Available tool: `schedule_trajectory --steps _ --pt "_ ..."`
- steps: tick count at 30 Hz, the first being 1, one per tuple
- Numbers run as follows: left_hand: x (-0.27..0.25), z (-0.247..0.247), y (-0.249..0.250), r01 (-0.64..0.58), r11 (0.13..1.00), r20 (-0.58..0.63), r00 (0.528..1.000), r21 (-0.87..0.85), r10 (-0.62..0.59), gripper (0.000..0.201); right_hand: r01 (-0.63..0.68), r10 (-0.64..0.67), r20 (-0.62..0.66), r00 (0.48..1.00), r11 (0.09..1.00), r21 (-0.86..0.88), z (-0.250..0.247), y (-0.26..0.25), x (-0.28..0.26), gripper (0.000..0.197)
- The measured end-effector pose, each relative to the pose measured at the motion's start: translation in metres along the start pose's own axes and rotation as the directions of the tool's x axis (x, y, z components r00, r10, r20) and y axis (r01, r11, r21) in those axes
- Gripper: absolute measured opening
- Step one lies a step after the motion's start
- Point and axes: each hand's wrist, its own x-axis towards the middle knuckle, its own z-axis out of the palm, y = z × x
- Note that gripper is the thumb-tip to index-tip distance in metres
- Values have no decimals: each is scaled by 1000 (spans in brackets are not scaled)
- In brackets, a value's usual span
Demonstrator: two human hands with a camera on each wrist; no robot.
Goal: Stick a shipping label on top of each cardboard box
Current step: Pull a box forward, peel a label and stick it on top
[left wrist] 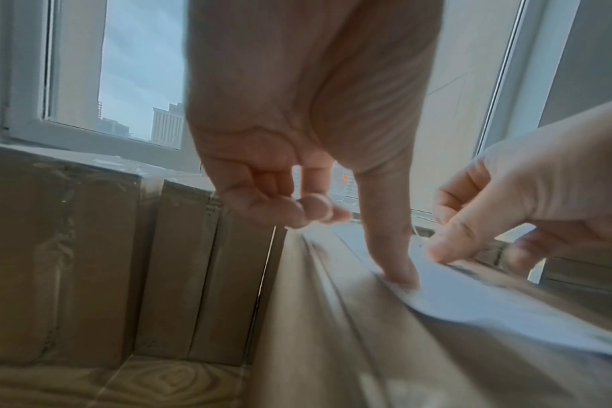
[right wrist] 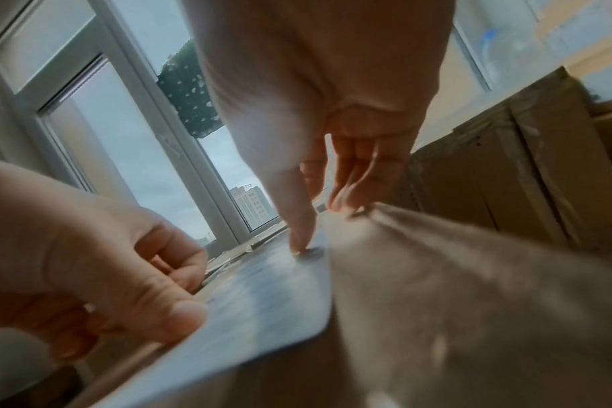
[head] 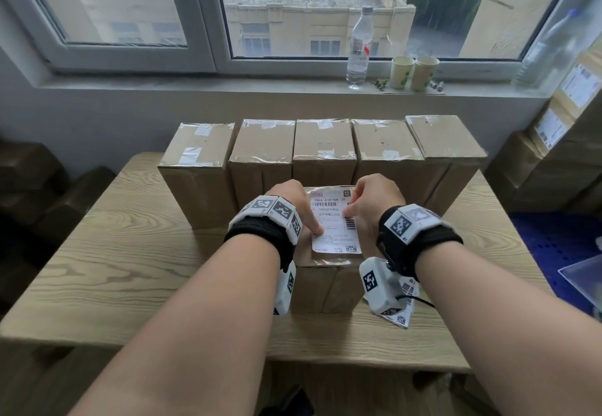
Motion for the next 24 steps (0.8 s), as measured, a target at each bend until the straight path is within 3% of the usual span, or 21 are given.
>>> schedule_trajectory --steps 3,6,10,18,24 --pt "5 -6 -2 58 998 -7 998 0 -58 45 -12 12 -35 999 1000 -16 -8 6 7 34" --pt "15 -11 -1 55 996 -141 988 -63 -63 61 -27 30 -89 996 999 34 -12 12 19 46" --pt "28 -14 8 35 995 -155 987 -92 -49 68 -51 51 2 999 999 9 -5 10 31 63" --pt "53 0 6 84 993 -93 991 -85 -91 54 -86 91 155 984 996 -39 4 3 45 42" --pt "64 -6 -4 160 961 -4 986 -226 -165 50 -138 119 164 979 985 108 2 9 50 26"
